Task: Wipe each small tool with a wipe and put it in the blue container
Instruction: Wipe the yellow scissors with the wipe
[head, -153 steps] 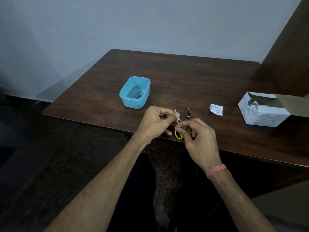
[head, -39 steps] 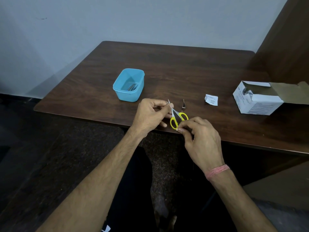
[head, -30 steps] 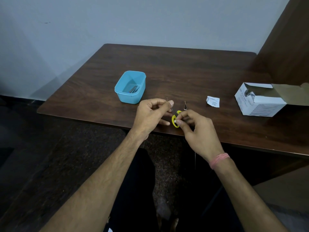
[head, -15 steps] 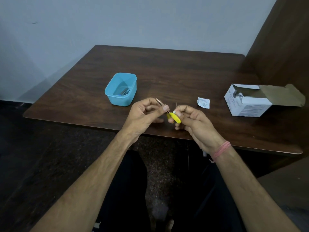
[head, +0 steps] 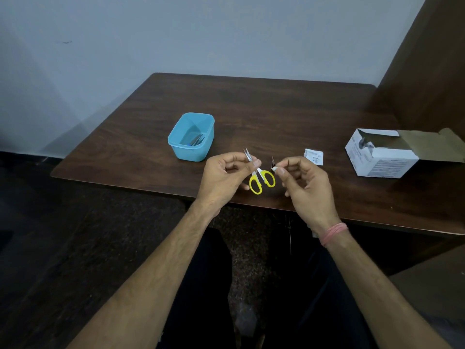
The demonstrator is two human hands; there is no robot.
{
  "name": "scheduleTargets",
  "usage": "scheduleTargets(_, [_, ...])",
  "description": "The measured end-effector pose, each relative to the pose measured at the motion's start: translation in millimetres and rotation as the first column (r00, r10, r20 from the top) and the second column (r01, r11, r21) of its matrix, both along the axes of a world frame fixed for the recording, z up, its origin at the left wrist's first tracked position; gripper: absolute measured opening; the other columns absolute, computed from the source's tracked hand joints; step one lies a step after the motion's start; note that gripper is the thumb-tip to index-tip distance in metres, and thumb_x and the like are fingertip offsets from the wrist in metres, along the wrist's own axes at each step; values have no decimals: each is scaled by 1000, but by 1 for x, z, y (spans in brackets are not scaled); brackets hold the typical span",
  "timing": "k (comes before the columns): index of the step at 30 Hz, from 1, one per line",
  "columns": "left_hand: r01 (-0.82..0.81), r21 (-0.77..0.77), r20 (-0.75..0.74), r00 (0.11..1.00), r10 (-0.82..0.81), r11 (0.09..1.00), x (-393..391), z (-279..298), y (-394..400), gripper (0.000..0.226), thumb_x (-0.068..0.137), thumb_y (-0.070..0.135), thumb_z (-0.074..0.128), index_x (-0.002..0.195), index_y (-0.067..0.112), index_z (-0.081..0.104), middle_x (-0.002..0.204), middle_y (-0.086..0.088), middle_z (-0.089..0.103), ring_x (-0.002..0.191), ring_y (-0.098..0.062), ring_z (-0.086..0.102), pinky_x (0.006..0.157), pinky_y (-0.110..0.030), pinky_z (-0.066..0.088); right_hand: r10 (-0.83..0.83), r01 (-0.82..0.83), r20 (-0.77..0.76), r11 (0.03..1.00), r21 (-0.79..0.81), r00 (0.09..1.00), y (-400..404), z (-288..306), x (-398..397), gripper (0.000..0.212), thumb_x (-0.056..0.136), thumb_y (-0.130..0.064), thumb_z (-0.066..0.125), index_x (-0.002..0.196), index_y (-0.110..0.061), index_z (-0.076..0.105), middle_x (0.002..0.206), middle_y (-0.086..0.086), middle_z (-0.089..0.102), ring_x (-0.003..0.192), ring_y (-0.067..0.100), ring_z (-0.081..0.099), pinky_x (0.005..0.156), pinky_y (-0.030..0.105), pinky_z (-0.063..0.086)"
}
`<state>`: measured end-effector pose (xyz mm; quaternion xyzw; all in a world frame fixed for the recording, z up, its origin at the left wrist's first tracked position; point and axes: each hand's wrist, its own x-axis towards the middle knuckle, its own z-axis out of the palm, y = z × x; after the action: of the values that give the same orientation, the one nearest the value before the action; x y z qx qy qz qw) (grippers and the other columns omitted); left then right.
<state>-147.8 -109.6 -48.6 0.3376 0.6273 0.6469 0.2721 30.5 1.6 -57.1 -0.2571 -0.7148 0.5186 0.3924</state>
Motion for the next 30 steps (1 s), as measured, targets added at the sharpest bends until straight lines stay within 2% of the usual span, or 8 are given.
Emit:
scheduleTargets(2, [19, -14, -36, 999, -20, 1000, 0, -2, 1, 16, 97, 21, 89, 107, 9, 86, 91, -22, 82, 75, -17, 75, 58, -26, 63, -3, -7, 95, 994, 108, 996, 6, 1, -1, 9, 102, -18, 79, 101, -27, 78, 95, -10, 80, 84, 12, 74, 76, 39, 60])
scheduleTargets(4, [39, -46, -64, 997, -42, 998, 1, -2, 2, 16, 98, 21, 88, 107, 9, 85, 87, -16, 82, 75, -16, 75, 57, -26, 63, 3, -39, 184, 981, 190, 983, 7, 0, -4, 9, 101, -17, 80, 99, -26, 79, 89, -14, 78, 79, 13, 73, 75, 44, 60])
scheduleTargets(6, [45, -83, -79, 996, -52, 996, 0, -2, 1, 16, 98, 22, 88, 107, 10, 86, 86, -7, 84, 76, -15, 76, 56, -24, 63, -10, -38, 212, 974, 222, 977, 5, -2, -7, 10, 100, -17, 81, 98, -26, 79, 86, -15, 76, 75, 12, 70, 70, 40, 58])
scheduleTargets(10, [68, -121, -104, 991, -81, 990, 0, -1, 3, 14, 99, 24, 87, 109, 14, 87, 92, -6, 86, 82, -17, 82, 54, -24, 62, -70, -2, 210, 945, 326, 975, 2, -1, -8, 9, 98, -18, 82, 97, -27, 80, 91, -15, 70, 72, 11, 66, 67, 22, 49])
scheduleTargets(13, [112, -123, -57, 991, -120, 986, -4, 1, 2, 14, 103, 19, 81, 113, 9, 85, 94, -7, 87, 84, -17, 85, 52, -22, 60, -85, -4, 224, 929, 371, 971, -1, -1, -8, 9, 99, -19, 81, 99, -28, 81, 93, -16, 68, 75, 12, 65, 69, 20, 49])
scheduleTargets(21, [99, -145, -61, 992, -109, 984, -4, -1, 5, 14, 105, 19, 80, 113, 8, 85, 95, -12, 85, 83, -17, 83, 50, -22, 59, -94, -36, 255, 885, 464, 962, -3, -4, -3, 15, 103, -13, 75, 106, -27, 81, 100, -16, 65, 87, 6, 68, 81, 28, 58])
scheduleTargets(26, [46, -139, -52, 997, -54, 989, -2, -1, 6, 16, 105, 19, 79, 113, 6, 84, 96, -9, 86, 86, -19, 85, 51, -22, 61, -78, -87, 287, 849, 522, 955, -7, -5, 0, 18, 104, -13, 70, 110, -28, 78, 106, -15, 65, 98, 8, 71, 87, 41, 62])
scheduleTargets(30, [24, -149, -73, 997, -36, 989, -2, -1, 7, 15, 105, 21, 80, 112, 9, 85, 95, -7, 86, 87, -21, 85, 51, -23, 61, -93, -85, 305, 849, 522, 948, -7, -4, 0, 18, 104, -12, 71, 108, -28, 77, 107, -16, 64, 98, 5, 71, 88, 39, 62])
